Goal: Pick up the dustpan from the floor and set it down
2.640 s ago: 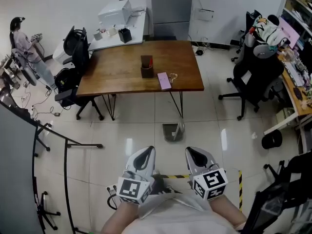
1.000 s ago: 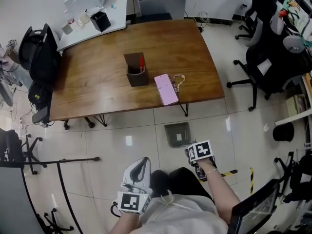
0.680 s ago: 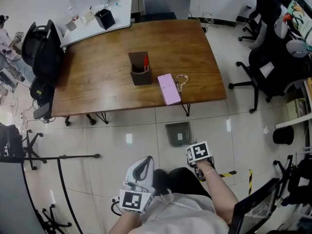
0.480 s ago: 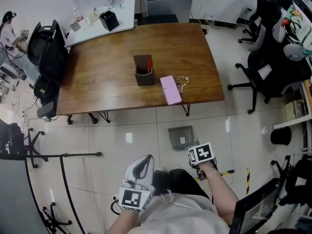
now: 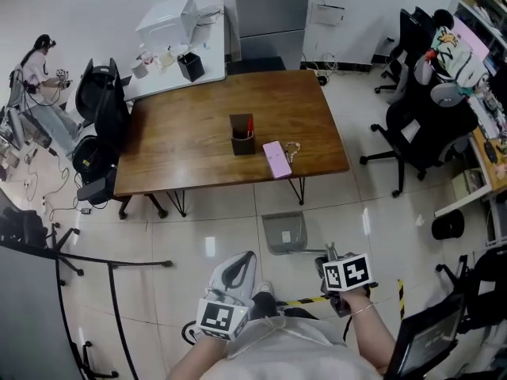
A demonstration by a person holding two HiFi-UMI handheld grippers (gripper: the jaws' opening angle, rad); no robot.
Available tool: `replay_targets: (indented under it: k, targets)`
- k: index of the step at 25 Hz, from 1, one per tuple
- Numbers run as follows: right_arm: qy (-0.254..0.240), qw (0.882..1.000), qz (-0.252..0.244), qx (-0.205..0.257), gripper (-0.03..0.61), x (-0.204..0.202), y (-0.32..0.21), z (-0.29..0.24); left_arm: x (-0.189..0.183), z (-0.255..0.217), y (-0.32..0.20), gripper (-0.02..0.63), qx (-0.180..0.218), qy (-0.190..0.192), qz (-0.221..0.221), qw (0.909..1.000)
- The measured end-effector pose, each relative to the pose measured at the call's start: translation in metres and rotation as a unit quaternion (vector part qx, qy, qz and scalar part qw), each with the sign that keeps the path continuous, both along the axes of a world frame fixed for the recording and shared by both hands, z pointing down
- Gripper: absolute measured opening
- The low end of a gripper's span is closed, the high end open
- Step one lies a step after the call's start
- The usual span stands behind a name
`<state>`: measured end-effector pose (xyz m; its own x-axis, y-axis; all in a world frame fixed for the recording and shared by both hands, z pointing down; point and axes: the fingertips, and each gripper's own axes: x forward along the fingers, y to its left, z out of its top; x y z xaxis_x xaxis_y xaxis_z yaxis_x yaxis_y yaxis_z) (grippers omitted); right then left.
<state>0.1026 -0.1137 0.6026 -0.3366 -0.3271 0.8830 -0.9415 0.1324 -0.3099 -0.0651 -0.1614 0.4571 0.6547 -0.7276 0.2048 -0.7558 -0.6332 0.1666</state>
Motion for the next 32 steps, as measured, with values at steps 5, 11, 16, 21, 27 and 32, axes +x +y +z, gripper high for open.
replay_targets:
  k: [5,11,16,21,27,32]
  targets:
    - [-0.017,0.999,-0.022,0.036,0.003,-0.003,0.038,-0.032,0.005,-0.014,0.043,0.015,0.035,-0.001,-0.019,0.9992]
    - [-0.021,0.996,-0.056,0.062,0.003,-0.003,0.101,-0.051,0.013,-0.032,0.117,0.015,0.050,0.001,-0.045,0.9977]
    - [-0.017,0.995,-0.078,0.057,0.002,0.011,0.150,-0.054,0.026,-0.028,0.171,0.015,0.049,-0.008,-0.055,0.9972]
    - [-0.015,0.996,-0.080,0.037,0.002,0.017,0.184,-0.040,0.024,-0.026,0.200,0.015,0.041,-0.005,-0.052,0.9978]
    - [-0.007,0.997,-0.072,0.026,0.002,0.020,0.206,-0.031,0.014,-0.034,0.209,0.015,0.052,-0.018,-0.057,0.9968]
    - [-0.006,0.997,-0.076,0.025,0.002,0.010,0.214,-0.031,0.000,-0.028,0.217,0.014,0.043,-0.018,-0.062,0.9970]
